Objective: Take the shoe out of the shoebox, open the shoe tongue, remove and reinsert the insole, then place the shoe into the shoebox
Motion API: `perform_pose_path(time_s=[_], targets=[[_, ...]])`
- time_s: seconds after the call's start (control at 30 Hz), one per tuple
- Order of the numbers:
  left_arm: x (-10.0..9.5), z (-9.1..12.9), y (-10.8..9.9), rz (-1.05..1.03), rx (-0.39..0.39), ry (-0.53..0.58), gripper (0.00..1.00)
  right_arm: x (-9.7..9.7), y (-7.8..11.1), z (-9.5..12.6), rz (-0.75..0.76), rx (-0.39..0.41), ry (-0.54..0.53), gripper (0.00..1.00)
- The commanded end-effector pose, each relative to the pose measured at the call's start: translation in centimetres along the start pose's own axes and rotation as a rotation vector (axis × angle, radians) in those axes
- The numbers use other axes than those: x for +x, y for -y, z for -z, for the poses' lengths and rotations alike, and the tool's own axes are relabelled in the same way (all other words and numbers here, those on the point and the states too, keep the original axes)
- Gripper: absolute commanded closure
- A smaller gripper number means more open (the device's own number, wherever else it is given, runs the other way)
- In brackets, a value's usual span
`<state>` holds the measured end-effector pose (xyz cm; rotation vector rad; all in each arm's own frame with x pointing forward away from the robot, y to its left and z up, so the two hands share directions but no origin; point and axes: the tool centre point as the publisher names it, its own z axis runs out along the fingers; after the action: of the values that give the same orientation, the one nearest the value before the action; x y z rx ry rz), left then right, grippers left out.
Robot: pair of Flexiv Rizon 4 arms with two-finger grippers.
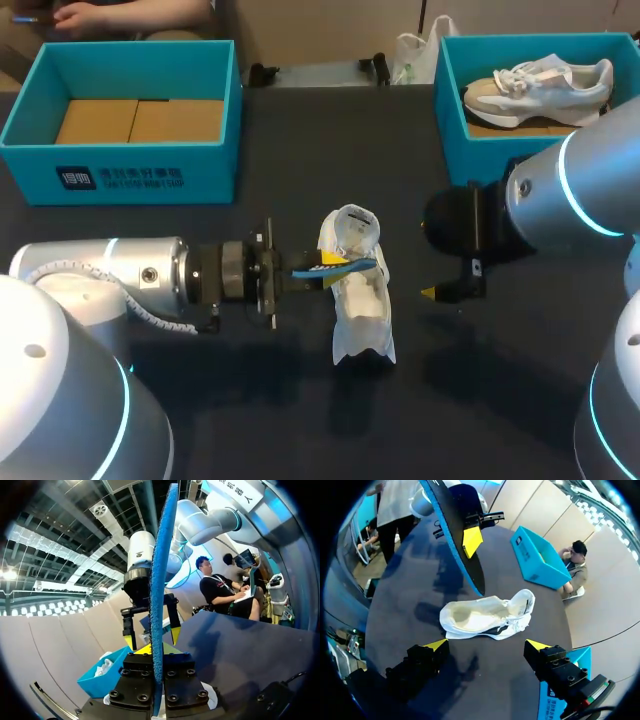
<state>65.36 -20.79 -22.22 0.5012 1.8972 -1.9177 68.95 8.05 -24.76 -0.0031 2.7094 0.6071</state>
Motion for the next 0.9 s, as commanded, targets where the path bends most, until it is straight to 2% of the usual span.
perform_pose_path(time_s=[0.03,0.23,0.43,0.73,0.9], targets=[[0.5,-0.7,-1.0,0.0,0.005,0.001,1.0,0.4,0.8,-2.1,0.008,-0.048,-0.009,0.0],[1.2,-0.9,-1.5,-0.009,0.001,0.018,1.0,0.9,1.8,-3.9,0.025,-0.108,-0.037,0.0],[1.6,-0.7,-1.3,-0.018,-0.005,0.041,1.0,1.5,2.9,-6.0,0.026,-0.124,-0.064,0.0],[2.5,0.0,-1.3,-0.007,-0.031,0.047,1.0,1.3,3.0,-8.0,0.05,-0.146,-0.083,0.0],[2.7,0.3,-1.6,0.002,-0.046,0.046,1.0,0.5,2.9,-8.5,0.076,-0.152,-0.077,0.0]])
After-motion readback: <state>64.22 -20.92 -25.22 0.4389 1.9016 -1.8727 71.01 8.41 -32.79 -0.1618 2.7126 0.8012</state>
